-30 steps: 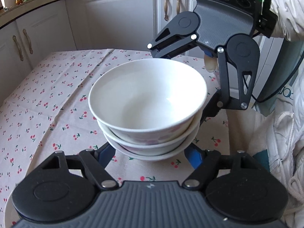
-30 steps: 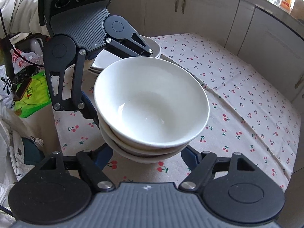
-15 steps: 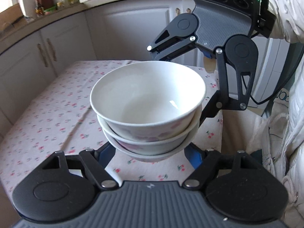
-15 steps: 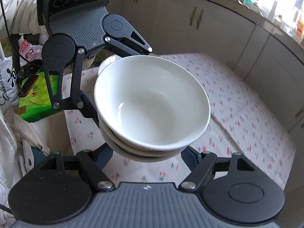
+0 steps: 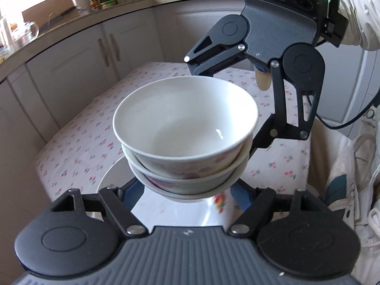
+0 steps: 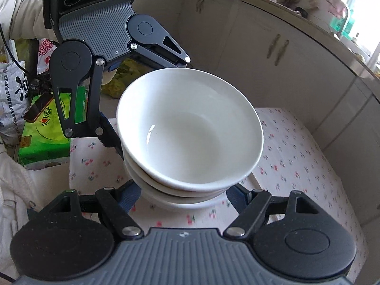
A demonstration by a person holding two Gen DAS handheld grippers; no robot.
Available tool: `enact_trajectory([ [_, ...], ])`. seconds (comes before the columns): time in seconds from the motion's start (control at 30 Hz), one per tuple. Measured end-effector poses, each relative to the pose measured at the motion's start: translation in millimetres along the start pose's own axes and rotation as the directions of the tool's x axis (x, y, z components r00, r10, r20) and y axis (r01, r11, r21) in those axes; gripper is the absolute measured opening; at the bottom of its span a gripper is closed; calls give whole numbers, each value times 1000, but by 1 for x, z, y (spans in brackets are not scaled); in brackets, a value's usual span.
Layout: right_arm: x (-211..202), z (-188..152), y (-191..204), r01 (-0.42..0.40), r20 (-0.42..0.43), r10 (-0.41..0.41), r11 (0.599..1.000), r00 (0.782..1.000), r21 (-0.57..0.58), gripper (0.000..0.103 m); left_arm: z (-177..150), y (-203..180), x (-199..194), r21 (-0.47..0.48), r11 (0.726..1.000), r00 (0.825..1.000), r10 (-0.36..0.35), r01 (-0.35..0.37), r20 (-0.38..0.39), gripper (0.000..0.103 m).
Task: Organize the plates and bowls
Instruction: 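Lift the bowl stack with both grippers and lower it onto the plate stack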
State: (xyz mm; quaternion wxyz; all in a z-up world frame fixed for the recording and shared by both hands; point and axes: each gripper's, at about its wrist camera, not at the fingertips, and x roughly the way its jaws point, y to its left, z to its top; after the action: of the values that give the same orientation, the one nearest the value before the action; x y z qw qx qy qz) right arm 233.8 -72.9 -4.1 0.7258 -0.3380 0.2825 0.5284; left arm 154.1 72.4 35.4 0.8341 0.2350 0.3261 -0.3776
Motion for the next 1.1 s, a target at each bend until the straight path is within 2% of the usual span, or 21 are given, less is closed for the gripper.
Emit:
enact_trajectory([
  [0.37,41,19,-14,-24,-44,24,1000,999,0,82,-28,31,10,-57,998,1000,4,-5,-10,79],
  [1.1,56,19,-17,-27,-77,28,1000,997,17,82,-40,41,19,-123,992,1000,-27,27,7,79],
])
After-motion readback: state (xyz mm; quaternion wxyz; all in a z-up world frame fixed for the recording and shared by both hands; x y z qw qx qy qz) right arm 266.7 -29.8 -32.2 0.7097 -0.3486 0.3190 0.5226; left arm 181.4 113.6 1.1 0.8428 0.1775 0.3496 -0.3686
